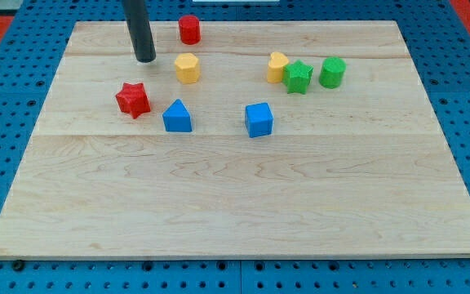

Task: Push the yellow hexagon into the yellow heart

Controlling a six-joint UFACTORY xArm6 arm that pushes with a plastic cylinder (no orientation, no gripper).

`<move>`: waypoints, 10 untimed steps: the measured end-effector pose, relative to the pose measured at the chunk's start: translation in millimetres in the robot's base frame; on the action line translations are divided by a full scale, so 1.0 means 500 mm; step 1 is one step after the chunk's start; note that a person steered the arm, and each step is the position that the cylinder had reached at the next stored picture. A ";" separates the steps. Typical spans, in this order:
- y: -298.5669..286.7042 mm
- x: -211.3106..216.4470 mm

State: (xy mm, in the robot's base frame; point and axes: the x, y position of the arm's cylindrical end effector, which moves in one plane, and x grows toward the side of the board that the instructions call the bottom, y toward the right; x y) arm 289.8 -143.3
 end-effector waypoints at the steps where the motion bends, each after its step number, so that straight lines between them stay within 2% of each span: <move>1: 0.081 0.002; 2: 0.128 0.022; 3: 0.038 0.055; 6: 0.200 0.070; 8: 0.188 0.113; 10: 0.309 0.044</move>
State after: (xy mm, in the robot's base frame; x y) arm 312.1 11.1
